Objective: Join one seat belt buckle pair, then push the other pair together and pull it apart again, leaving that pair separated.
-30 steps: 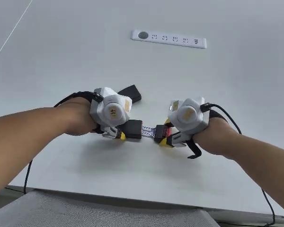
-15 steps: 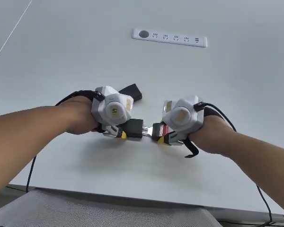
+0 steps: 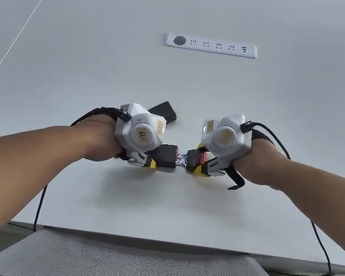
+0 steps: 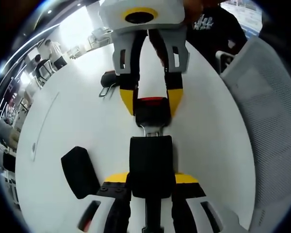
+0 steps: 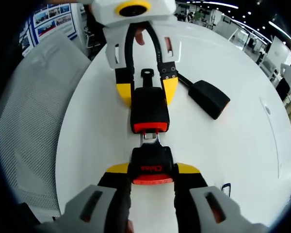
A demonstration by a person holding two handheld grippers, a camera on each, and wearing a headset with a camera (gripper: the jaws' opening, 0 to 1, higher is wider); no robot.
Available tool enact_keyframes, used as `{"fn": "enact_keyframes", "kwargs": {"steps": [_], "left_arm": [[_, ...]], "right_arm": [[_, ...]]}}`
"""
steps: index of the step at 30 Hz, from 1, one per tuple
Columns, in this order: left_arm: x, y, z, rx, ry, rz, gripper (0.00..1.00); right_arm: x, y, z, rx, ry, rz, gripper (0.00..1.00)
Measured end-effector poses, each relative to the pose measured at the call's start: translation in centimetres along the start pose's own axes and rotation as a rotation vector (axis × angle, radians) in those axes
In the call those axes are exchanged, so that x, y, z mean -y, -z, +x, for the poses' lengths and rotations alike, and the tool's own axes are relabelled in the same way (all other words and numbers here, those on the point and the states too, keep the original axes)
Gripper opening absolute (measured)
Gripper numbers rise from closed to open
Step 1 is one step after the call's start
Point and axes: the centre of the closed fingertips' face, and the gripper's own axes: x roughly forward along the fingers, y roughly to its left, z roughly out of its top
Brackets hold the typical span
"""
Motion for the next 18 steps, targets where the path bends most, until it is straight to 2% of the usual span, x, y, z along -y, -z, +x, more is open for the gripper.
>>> {"fn": "enact_keyframes", "kwargs": {"steps": [12,18], "left_arm": [[0.0,0.0,0.1,0.034,0.003,-0.006,0.32],[0.0,0.0,0.1,0.027,0.007,0.0,0.32]], "right_arm": [[0.0,-0.7,0.4,-0.02,0.009,-0.021,0.32],[0.1,-1.1,0.7,-0.012,0.001,-0.015,0.32]]}}
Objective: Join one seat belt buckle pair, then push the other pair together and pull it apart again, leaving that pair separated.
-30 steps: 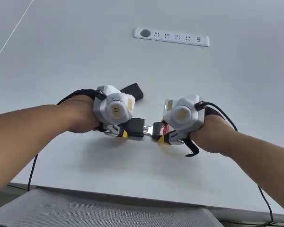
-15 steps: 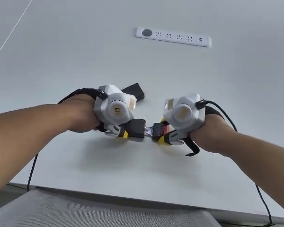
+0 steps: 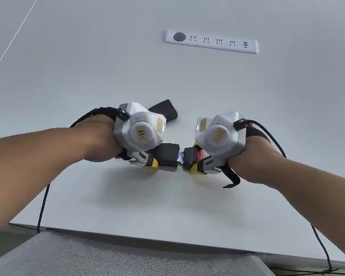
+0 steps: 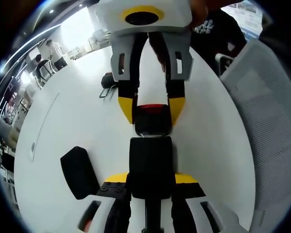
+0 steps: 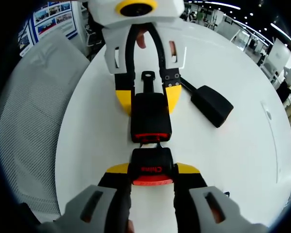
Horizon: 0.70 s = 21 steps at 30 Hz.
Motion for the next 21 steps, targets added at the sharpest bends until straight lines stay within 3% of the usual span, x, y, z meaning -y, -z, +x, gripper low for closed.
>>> {"fn": "enact_keyframes", "kwargs": {"steps": [7,21], "left_arm": [[0.17,-0.1,-0.04,-0.006,0.002,0.004,0.31],[0.02,-0.06,-0.08,-0.003,0.0,-0.01,0.32]], "right_arm": [[0.02,-0.46,0.15,0.026,0.004,0.03,0.32],[-0.16,-0.41,-0.15,0.029,0.009,0.011,0.32]]}}
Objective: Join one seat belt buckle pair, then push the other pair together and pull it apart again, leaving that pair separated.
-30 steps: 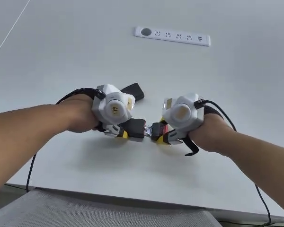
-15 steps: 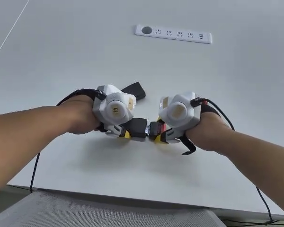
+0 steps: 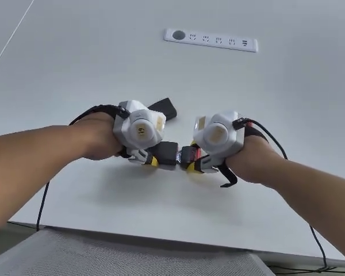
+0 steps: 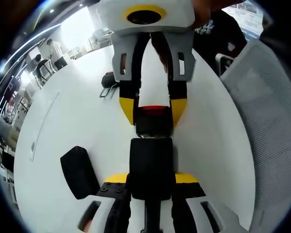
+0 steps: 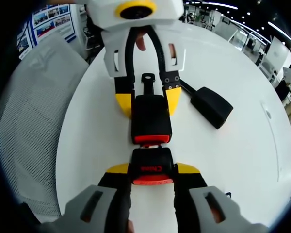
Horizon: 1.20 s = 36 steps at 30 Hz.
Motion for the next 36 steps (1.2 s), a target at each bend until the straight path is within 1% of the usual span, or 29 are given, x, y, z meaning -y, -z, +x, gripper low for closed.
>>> {"fn": "enact_keyframes", "kwargs": {"steps": [2,5,8,13,26,29,36], "left_arm": [[0.0,0.0,0.0,0.005,-0.006,0.006,0.32],[0.0,0.0,-0.3,0.027,-0.012,0.007,0.31],[0.2,-0.3,-0.5,0.031,-0.014,0.0,0.31],[0.7,-0.7,-1.2,0.032,-0.016,-0.002,0.31],[-0.1,0.1,-0.3,0.022,-0.014,-0.001,0.31],[-0.2,0.2,-0.2,0.02,-0.007,-0.012,0.32],[-0.2,0.4,0.0,0.019,0.002,-0.01,0.32]], "right_arm": [[0.0,0.1,-0.2,0.017,-0.004,-0.003,0.32],[-0.1,0.2,-0.4,0.047,-0.018,0.013,0.32],[-0.1,0.2,-0.3,0.038,-0.01,-0.008,0.32],[-0.1,0.3,-0.3,0.035,-0.015,-0.011,0.32],[0.0,0.5,-0.3,0.048,-0.021,0.012,0.33],[0.0,0.5,-0.3,0.05,-0.023,0.017,0.34],[0.0,0.6,-0.2,0.043,-0.028,0.012,0.34]]}}
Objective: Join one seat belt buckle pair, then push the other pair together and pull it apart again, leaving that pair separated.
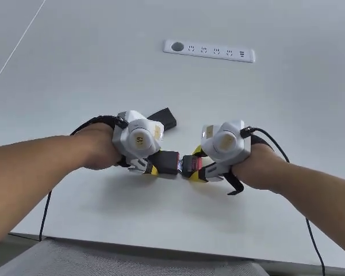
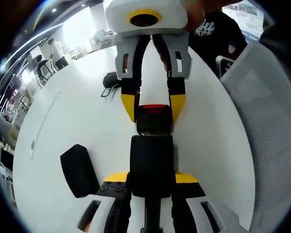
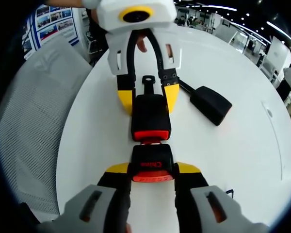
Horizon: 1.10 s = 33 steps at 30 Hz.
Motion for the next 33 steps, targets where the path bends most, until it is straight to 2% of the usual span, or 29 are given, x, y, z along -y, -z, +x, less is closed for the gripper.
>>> {"fn": "enact_keyframes", "kwargs": {"steps": [2,7,16,23,26,33], "left_arm": [[0.04,-0.01,-0.03,-0.002,-0.002,0.0,0.32],[0.06,0.1,0.02,-0.014,0.005,0.014,0.32],[0.19,0.06,-0.08,-0.026,0.011,-0.004,0.33],[0.18,0.07,-0.07,-0.033,0.009,-0.043,0.34],[0.0,0.2,0.01,-0.037,0.006,-0.083,0.34],[0.23,0.29,-0.23,-0.057,-0.009,-0.047,0.34]], "right_arm": [[-0.03,0.36,0.01,-0.013,-0.002,0.002,0.34],[0.01,0.25,0.01,0.001,-0.001,0.01,0.35],[0.0,0.24,0.08,0.003,-0.002,0.011,0.35],[0.05,0.25,0.12,-0.004,0.0,0.015,0.35],[0.02,0.12,0.12,-0.009,-0.003,0.063,0.35],[0.29,0.33,-0.09,-0.029,0.022,0.065,0.38]]}}
